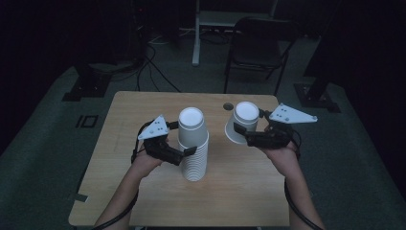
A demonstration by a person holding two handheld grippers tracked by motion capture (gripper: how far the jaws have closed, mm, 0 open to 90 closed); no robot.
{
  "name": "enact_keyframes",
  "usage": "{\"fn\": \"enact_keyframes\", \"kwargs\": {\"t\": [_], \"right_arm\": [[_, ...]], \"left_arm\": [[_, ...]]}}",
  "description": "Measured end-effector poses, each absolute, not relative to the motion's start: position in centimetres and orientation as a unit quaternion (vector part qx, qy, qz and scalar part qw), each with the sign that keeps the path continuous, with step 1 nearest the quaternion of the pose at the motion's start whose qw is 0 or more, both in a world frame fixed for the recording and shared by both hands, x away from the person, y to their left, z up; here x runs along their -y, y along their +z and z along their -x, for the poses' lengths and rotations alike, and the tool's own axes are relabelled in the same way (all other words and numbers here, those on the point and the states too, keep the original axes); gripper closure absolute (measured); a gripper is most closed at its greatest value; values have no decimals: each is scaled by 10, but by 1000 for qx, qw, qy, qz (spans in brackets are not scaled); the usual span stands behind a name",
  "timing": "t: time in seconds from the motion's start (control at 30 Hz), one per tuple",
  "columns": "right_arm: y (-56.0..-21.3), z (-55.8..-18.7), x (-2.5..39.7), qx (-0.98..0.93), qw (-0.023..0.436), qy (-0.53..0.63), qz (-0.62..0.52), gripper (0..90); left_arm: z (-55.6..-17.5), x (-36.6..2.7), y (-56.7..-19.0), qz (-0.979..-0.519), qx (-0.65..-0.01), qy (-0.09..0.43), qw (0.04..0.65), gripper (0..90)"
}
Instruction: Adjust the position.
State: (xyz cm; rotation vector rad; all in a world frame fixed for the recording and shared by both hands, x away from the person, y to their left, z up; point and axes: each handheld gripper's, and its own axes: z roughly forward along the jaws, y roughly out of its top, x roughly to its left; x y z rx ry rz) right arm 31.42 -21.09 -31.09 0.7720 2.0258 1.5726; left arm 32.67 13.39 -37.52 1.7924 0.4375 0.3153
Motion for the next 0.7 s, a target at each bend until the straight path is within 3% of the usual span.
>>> {"fn": "enact_keyframes", "kwargs": {"t": [0.3,0.7], "right_arm": [[-329,-310,227,-735,228,565,-297,202],[-342,-306,239,-731,227,563,-313,202]], "left_arm": [[-303,-153,-376,-753,-210,160,602,4],[-268,-147,-375,-767,-187,155,594,5]]}}
